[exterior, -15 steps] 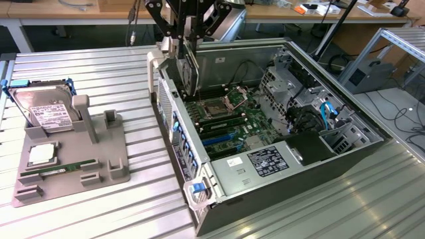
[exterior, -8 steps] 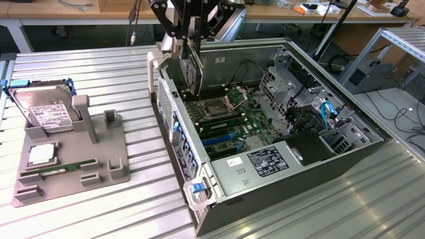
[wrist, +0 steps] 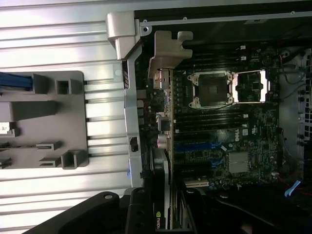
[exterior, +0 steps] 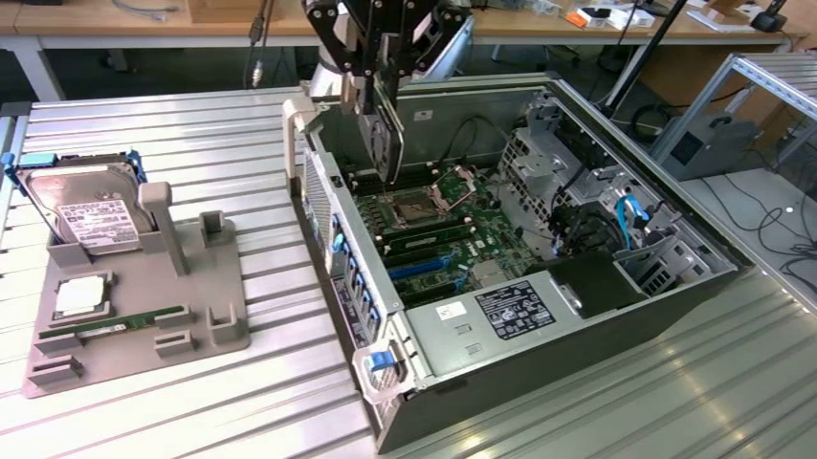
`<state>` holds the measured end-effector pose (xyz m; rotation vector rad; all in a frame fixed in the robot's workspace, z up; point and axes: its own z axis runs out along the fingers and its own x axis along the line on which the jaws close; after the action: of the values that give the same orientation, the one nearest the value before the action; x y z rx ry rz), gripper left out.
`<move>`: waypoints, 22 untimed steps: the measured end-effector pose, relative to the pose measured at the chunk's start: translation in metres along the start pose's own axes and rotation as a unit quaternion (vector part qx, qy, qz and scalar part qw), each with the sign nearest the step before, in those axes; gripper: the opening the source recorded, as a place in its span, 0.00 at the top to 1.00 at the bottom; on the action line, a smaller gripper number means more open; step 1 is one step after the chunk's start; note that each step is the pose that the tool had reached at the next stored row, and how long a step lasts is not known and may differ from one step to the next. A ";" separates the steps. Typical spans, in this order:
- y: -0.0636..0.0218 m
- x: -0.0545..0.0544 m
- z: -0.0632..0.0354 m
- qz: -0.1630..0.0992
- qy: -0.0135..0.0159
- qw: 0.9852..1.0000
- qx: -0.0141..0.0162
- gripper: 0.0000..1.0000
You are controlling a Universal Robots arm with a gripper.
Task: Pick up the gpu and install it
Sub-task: 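Pick up the gpu and move the gpu toward the slot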
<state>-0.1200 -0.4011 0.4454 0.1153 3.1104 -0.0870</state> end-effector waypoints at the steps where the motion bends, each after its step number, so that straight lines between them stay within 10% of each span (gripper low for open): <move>1: 0.0001 -0.001 0.0002 0.000 0.000 1.000 0.000 0.73; 22: 0.0020 -0.029 0.0048 0.000 -0.001 1.000 0.007 0.73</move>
<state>-0.0909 -0.4015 0.4414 0.1150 3.1093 -0.1073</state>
